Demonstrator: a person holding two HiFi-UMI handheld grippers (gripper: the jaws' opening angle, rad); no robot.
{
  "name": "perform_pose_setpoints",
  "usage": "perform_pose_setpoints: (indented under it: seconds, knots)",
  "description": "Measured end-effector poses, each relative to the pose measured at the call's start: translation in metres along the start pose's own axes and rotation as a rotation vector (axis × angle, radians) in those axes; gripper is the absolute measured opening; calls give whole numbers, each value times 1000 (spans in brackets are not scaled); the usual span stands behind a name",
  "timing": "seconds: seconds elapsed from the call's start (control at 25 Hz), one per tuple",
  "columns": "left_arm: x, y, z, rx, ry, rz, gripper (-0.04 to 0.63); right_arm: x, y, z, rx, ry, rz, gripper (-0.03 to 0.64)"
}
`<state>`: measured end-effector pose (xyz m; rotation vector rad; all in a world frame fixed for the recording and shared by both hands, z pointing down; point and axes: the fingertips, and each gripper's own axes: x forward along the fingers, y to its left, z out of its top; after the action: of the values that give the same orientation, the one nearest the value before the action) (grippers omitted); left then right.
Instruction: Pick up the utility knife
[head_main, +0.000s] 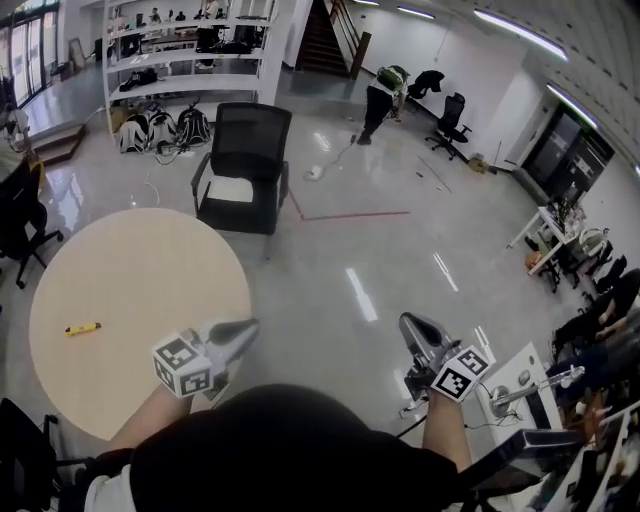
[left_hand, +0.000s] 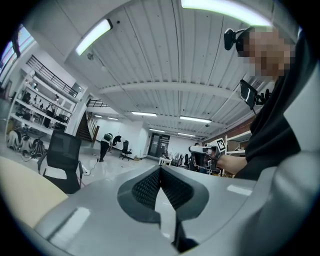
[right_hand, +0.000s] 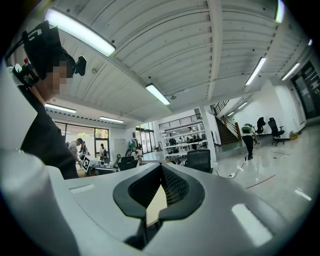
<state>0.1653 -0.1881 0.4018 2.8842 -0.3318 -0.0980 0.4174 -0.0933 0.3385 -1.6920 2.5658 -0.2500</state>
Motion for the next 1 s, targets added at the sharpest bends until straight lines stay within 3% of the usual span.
perform_pose_setpoints:
  seconds: [0.2, 0.44, 0.76, 1.0]
  knots:
    - [-17, 30, -2, -55, -17, 88, 0, 55, -9, 4, 1, 29, 90, 15]
    - [-9, 59, 1, -61, -21, 183, 0, 112, -35, -4, 24, 66, 207, 15]
    - [53, 114, 21, -40, -66, 336, 0, 187, -138, 7, 58, 67, 334, 15]
    - [139, 137, 40, -16, -90, 402, 0, 234, -220, 38, 46, 74, 446, 15]
